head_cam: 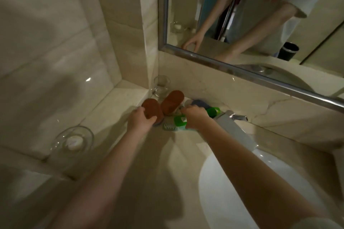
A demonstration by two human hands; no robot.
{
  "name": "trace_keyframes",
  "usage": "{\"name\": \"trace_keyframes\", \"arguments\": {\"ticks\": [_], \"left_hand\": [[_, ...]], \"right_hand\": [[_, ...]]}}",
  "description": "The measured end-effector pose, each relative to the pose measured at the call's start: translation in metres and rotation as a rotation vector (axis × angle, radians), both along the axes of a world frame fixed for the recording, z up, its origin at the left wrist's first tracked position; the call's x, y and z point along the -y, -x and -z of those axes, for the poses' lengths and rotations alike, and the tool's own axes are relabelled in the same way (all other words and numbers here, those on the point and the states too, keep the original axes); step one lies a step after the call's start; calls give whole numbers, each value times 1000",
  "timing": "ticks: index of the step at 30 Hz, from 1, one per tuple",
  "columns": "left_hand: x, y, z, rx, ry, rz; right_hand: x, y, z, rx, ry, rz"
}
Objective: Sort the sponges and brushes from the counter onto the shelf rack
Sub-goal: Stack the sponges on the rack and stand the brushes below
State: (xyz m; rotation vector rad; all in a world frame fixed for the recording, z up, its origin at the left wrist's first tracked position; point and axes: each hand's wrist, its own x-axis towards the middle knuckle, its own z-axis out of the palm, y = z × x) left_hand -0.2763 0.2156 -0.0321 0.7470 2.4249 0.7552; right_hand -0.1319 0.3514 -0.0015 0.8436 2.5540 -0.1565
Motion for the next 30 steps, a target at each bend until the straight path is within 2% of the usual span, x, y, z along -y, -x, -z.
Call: {"name": "trace_keyframes", "arguments": {"ticks": [5,10,19,23,26,30], "left_hand": [[-20,-3,6,-44,53,22],[-39,-8,12,-41,123,-35],[-64,-15,19,4,175,-176],[-59,-14,18,54,175,-222],[-49,-16,10,39,116,-255],[-34,-22,-7,59,-50,-299]], "right_hand": [[-5,4,16,61,-46,-51],[-14,5,17,9,-72,-57],[-25,1,-14,-481,-13,69],[-18,0,-21,-602,-4,78],[-7,0,-31,-713,32,94],[10,-1,-57,-971,218,180]]}}
